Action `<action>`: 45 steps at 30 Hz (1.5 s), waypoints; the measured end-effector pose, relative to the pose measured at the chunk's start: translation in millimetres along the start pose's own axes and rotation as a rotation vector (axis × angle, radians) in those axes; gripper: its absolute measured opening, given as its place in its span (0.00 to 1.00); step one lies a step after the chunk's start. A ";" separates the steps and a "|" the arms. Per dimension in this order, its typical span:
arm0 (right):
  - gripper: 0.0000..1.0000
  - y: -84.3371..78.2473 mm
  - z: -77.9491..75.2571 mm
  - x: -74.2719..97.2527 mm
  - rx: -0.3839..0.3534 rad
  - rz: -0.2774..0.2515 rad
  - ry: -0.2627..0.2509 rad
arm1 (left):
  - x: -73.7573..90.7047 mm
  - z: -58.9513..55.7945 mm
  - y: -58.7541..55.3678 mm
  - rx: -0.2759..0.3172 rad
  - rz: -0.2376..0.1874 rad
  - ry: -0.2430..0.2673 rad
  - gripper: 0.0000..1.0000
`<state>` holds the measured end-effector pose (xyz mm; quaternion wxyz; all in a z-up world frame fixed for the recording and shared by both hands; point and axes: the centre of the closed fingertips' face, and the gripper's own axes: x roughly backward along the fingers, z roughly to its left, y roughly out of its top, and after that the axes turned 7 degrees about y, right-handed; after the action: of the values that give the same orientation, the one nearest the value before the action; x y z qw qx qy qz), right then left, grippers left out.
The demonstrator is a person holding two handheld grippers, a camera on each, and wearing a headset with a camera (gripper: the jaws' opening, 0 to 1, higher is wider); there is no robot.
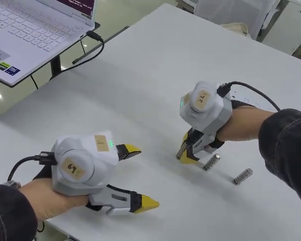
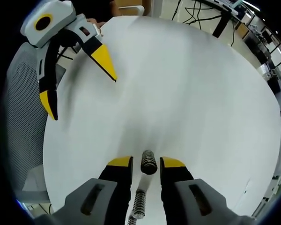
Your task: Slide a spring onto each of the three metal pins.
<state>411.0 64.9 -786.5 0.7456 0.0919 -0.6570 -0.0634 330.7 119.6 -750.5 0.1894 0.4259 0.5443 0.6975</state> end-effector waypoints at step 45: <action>0.48 -35.1 17.4 101.8 -0.226 -0.405 -0.263 | -8.6 -9.6 36.0 -0.082 0.012 -0.046 0.66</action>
<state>407.7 7.8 -693.6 0.6315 0.1287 -0.7051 -0.2959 335.0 95.5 -721.1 0.2149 0.4368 0.5083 0.7104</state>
